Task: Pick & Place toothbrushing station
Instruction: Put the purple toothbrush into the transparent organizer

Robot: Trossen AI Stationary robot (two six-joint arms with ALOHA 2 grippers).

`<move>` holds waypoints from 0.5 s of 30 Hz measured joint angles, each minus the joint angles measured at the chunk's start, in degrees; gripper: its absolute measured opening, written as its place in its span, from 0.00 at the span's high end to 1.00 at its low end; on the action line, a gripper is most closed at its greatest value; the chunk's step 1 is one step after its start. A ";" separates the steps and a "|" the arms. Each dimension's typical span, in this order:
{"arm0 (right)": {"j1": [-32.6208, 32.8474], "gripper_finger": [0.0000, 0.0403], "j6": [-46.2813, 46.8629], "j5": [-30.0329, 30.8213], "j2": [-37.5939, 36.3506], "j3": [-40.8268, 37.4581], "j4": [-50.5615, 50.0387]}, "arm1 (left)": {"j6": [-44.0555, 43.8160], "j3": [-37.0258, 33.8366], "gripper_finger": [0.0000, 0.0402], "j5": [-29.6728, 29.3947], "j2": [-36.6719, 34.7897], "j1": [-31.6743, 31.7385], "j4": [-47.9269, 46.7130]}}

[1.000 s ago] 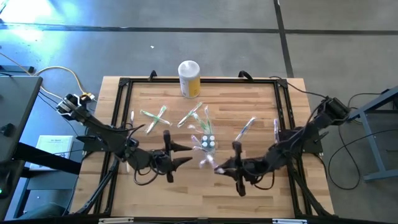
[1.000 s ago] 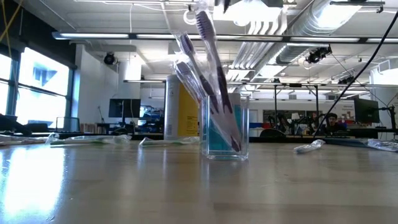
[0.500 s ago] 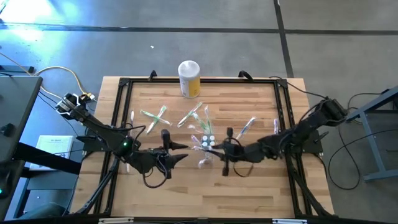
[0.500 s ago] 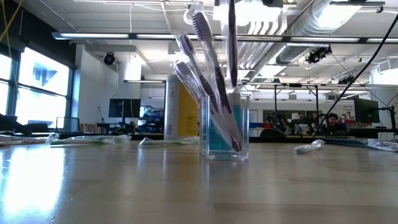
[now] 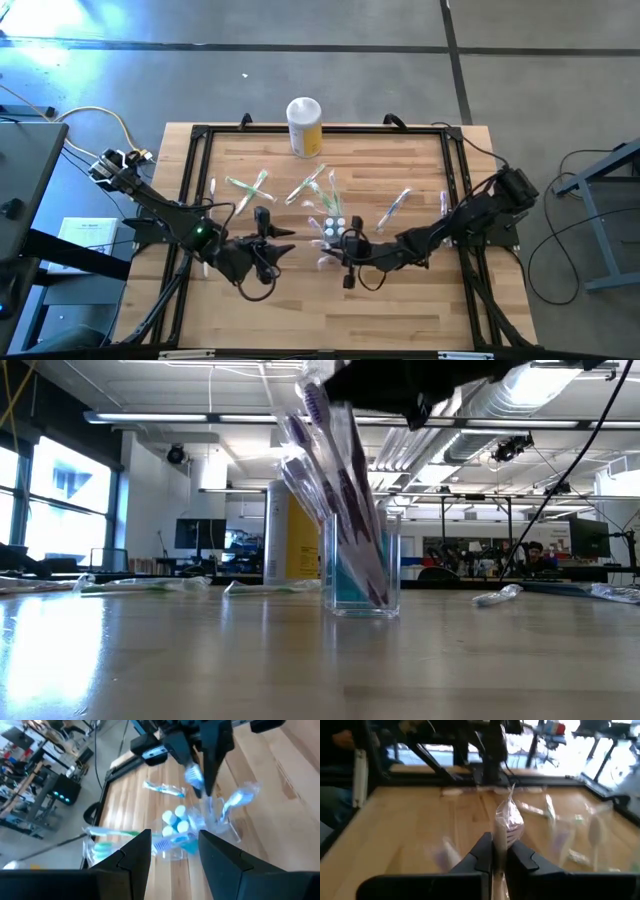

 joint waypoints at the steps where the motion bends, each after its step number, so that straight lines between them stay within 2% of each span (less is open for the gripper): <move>1: -0.13 0.96 1.39 0.63 0.01 0.00 -1.30 | -0.62 0.00 0.61 0.00 0.00 0.01 -0.81; 6: -0.58 0.96 9.07 4.15 0.01 0.07 -7.59 | -2.22 0.00 0.61 0.04 0.00 0.02 -4.20; 8: -0.79 0.94 12.46 3.67 -0.12 0.21 -9.29 | -2.46 0.01 0.61 0.04 0.00 0.04 -5.58; 11: -1.61 0.88 16.08 0.55 -0.13 0.12 -12.34 | -1.89 0.00 0.61 0.13 0.04 0.04 -9.32; 15: -2.60 0.77 15.00 -0.61 -0.76 -0.08 -12.75 | -2.77 0.00 0.61 0.20 0.04 0.07 -12.01</move>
